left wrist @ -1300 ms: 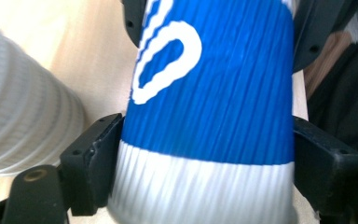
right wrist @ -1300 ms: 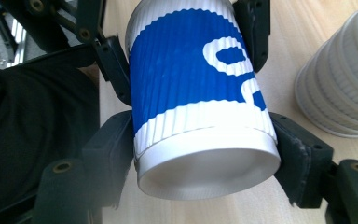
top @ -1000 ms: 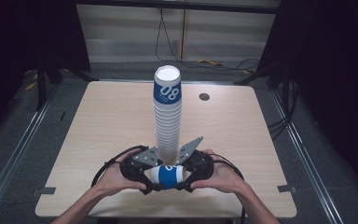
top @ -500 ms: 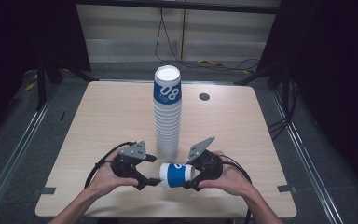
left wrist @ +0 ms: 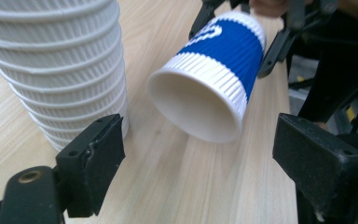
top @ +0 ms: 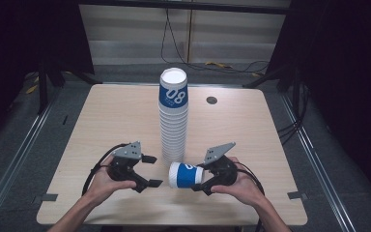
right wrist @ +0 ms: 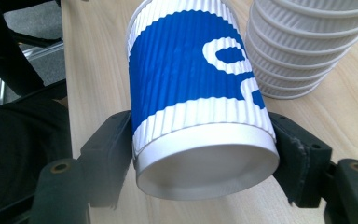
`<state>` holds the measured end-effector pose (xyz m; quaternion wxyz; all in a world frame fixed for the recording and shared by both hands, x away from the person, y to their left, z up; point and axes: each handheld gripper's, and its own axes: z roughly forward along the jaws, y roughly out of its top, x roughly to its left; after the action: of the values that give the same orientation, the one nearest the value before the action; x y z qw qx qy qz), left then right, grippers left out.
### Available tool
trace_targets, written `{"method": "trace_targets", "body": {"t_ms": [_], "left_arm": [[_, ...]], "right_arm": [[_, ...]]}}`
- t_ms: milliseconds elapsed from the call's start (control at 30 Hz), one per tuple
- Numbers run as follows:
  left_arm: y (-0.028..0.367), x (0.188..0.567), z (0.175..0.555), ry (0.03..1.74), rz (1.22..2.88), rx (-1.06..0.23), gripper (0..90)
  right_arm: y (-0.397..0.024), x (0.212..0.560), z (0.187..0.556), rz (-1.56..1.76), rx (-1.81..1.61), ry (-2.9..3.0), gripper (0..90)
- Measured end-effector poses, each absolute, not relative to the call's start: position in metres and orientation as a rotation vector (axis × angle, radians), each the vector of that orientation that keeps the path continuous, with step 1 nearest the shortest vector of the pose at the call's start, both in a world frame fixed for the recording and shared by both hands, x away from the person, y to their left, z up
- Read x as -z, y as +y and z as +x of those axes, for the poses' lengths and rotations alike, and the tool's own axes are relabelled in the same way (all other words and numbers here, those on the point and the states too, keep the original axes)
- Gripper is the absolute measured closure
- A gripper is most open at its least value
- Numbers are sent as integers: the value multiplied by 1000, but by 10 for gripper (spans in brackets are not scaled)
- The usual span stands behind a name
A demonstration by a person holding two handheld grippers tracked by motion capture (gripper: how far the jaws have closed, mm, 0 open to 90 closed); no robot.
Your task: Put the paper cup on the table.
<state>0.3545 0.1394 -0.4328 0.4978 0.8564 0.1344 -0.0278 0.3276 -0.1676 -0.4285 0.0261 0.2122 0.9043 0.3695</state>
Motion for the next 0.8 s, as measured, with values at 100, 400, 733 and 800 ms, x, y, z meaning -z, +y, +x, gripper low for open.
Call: {"method": "trace_targets", "body": {"t_ms": [100, 400, 733, 800], "left_arm": [[140, 433, 354, 321, 2061, 70, 163], [139, 437, 353, 359, 2038, 47, 158], [137, 430, 346, 357, 1960, 0, 160], [137, 430, 345, 353, 1958, -10, 160]], "right_arm": [[-169, 430, 328, 685, -1188, 2785, 285], [-177, 434, 328, 709, -1331, 2710, 284], [-181, 437, 327, 680, -1401, 2632, 285], [-181, 437, 327, 677, -1426, 2623, 285]]}}
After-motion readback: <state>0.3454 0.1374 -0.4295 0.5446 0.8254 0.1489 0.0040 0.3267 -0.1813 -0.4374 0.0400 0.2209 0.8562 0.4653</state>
